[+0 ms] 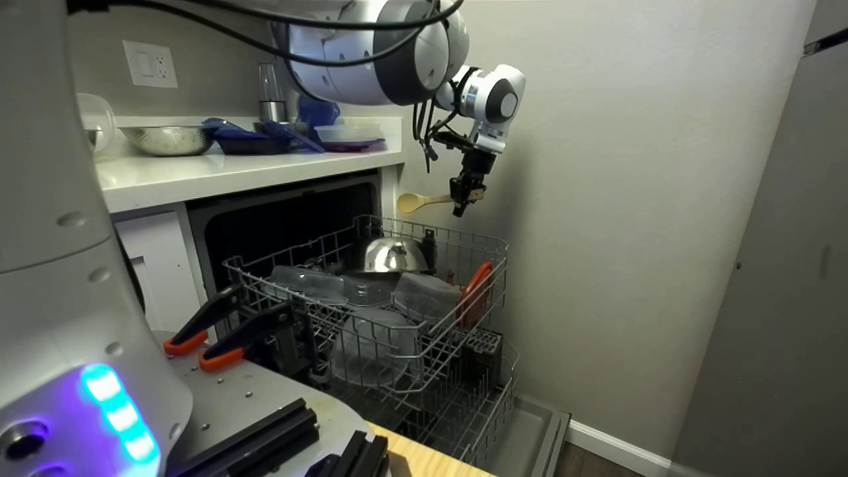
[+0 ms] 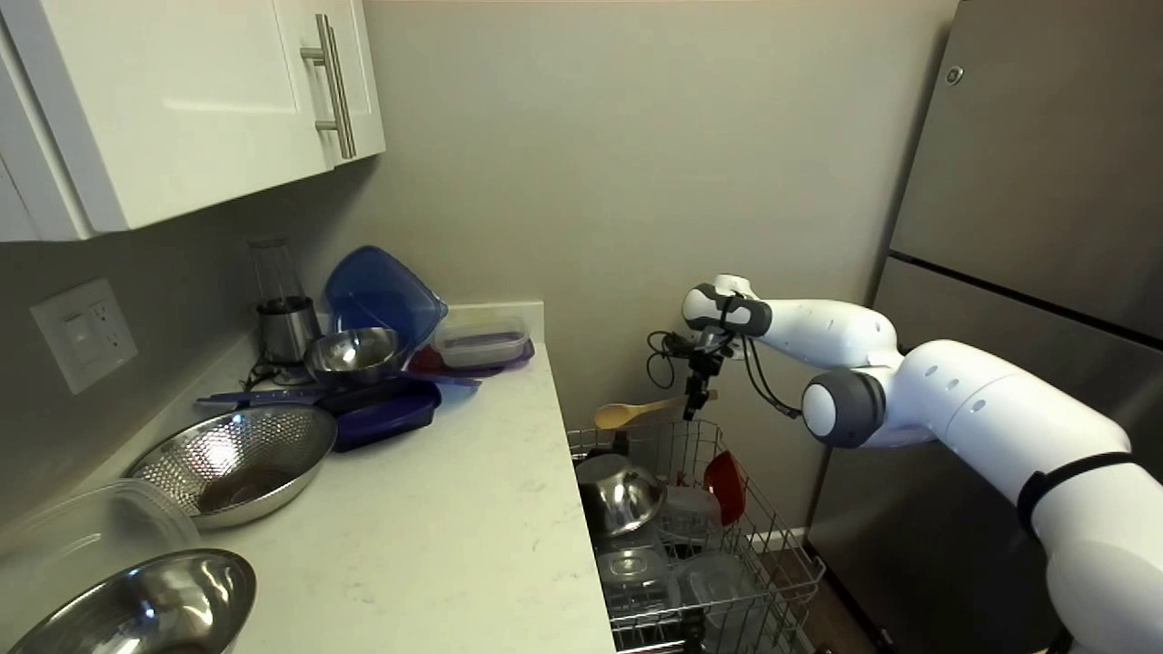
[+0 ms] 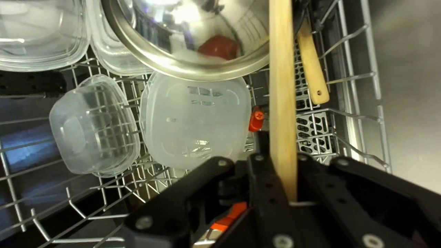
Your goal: Pick up the wooden spoon from the counter and put it in the dishwasher.
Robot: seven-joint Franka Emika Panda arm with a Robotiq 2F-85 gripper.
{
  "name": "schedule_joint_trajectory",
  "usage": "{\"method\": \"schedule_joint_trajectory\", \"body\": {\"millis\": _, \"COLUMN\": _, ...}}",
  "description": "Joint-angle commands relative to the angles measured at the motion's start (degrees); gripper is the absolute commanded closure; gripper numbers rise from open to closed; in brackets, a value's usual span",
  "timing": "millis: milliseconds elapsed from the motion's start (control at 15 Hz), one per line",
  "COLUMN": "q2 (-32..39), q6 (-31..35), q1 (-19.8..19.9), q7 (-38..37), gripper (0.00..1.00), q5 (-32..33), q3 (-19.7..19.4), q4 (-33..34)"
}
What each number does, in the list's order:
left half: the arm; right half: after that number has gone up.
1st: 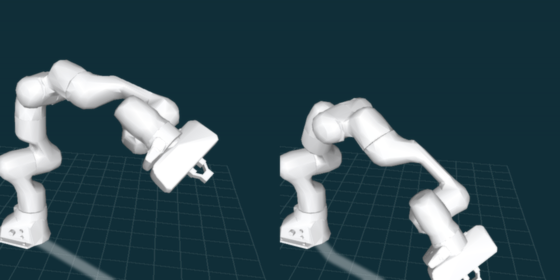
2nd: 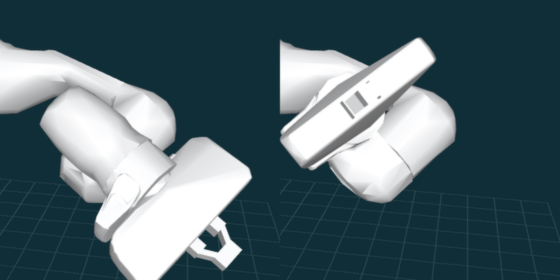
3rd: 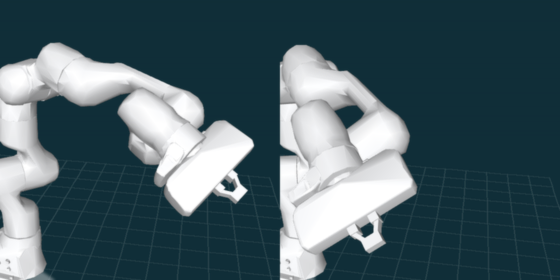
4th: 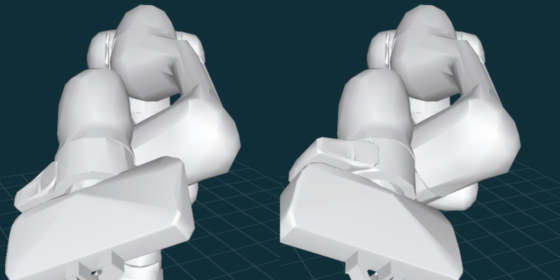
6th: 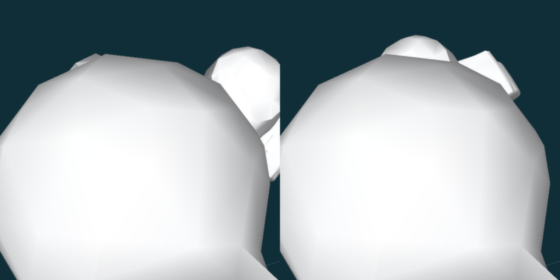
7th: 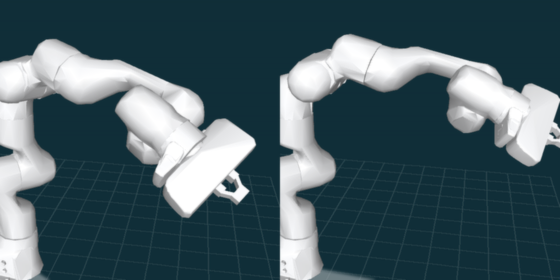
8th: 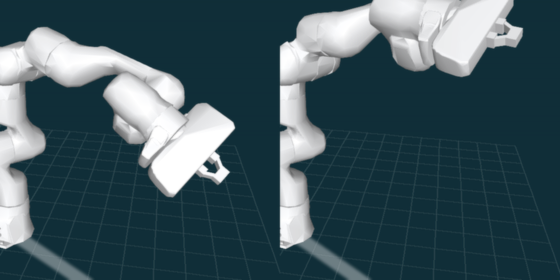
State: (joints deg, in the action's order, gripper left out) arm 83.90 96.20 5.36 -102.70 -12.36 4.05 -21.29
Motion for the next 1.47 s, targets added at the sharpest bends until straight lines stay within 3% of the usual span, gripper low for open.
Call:
{"method": "schedule_joint_trajectory", "body": {"millis": 0, "q2": 0.02, "q6": 5.44, "q1": -0.67, "q7": -2.07, "gripper": 0.99, "q5": -0.23, "q3": 0.27, "q4": -1.27}}
{"method": "schedule_joint_trajectory", "body": {"millis": 267, "q2": 0.38, "q6": 9.54, "q1": -1.6, "q7": -1.41, "gripper": 0.99, "q5": 1.05, "q3": -1.35, "q4": -3.14}}
{"method": "schedule_joint_trajectory", "body": {"millis": 933, "q2": 1.03, "q6": 10.71, "q1": -2.62, "q7": -1.4, "gripper": 0.99, "q5": 2.86, "q3": -3.84, "q4": -5.41}}
{"method": "schedule_joint_trajectory", "body": {"millis": 1000, "q2": 1.04, "q6": 10.6, "q1": -2.68, "q7": -1.5, "gripper": 0.76, "q5": 2.86, "q3": -3.93, "q4": -5.51}}
{"method": "schedule_joint_trajectory", "body": {"millis": 1400, "q2": 1.06, "q6": 10.24, "q1": -2.97, "q7": -1.52, "gripper": 0.38, "q5": 3.05, "q3": -4.31, "q4": -5.33}}
